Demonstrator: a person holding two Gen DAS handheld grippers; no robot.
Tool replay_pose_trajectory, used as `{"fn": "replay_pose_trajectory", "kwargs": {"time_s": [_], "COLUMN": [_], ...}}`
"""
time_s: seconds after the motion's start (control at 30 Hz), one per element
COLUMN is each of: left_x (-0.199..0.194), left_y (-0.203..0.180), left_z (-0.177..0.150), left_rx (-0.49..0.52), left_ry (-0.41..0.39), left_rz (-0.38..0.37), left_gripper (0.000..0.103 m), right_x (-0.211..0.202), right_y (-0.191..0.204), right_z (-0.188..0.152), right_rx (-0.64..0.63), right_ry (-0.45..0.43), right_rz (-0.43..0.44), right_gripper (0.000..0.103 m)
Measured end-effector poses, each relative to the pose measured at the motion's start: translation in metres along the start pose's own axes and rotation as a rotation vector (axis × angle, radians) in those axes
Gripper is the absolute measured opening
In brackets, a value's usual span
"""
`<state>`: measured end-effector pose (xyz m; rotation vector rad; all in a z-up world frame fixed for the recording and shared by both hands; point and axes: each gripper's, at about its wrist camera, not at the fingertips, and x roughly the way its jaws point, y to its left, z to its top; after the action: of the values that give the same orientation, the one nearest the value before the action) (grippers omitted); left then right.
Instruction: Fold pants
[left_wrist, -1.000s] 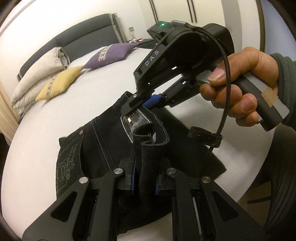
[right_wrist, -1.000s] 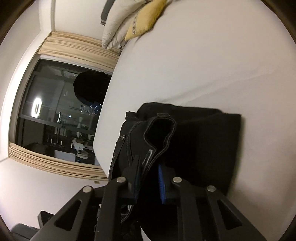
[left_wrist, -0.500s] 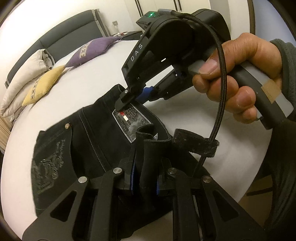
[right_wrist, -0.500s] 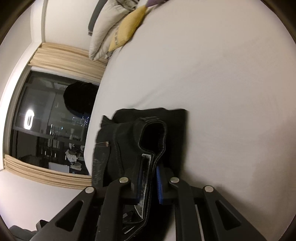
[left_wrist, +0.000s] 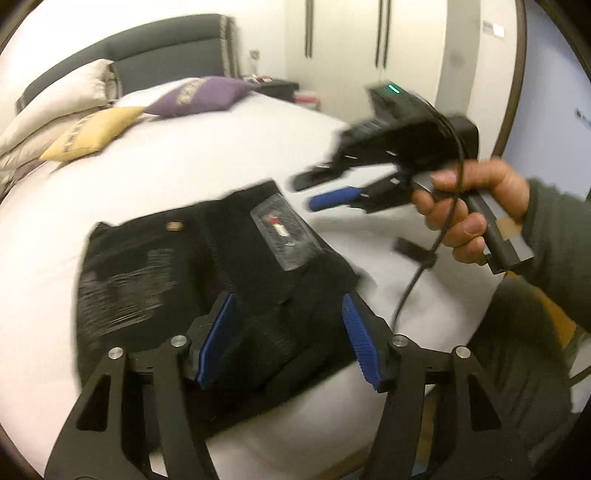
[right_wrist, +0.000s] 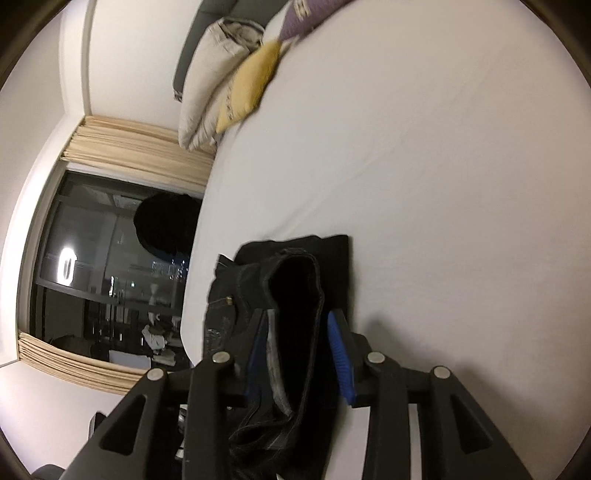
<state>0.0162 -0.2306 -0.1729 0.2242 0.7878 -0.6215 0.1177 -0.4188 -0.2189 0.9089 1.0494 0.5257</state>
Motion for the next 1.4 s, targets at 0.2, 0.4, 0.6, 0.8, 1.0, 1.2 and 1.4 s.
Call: {"fn": "replay_pose_trajectory", "kwargs": {"time_s": [0.2, 0.4, 0.6, 0.8, 1.0, 1.2, 1.4], "left_x": [-0.036, -0.021, 0.032, 0.032, -0.004, 0.016, 0.035], "left_y": [0.080, 0.141, 0.146, 0.151, 0.157, 0.151, 0.129], "left_z": [0.008, 0.016, -0.020, -0.034, -0.015, -0.032, -0.047], "left_rx": [-0.082, -0.164, -0.210, -0.214, -0.196, -0.200, -0.141], "left_ry": [-0.068, -0.048, 0.089, 0.065, -0.054, 0.008, 0.014], "left_rz": [0.087, 0.107, 0.064, 0.053, 0.123, 0.107, 0.154], "left_gripper": [0.059, 0.059, 0.059, 0.059, 0.059, 0.059, 0.059], "right_x": [-0.020, 0.032, 0.075, 0.045, 0.032, 0.156, 0.255], "right_y": [0.035, 0.078, 0.026, -0.011, 0.049, 0.138, 0.128], "right_z": [-0.012, -0.024, -0.056, -0.063, -0.028, 0.028, 0.044], "right_rx": [-0.051, -0.096, 0.018, 0.090, -0.026, -0.189, -0.130], "right_ry": [-0.018, 0.068, 0.109, 0.032, 0.023, 0.286, 0.382], "right_rz": [0.063, 0.141, 0.057, 0.105, 0.131, 0.121, 0.134], "right_gripper": [0.038, 0.038, 0.006, 0.000, 0.044, 0.054, 0.033]}}
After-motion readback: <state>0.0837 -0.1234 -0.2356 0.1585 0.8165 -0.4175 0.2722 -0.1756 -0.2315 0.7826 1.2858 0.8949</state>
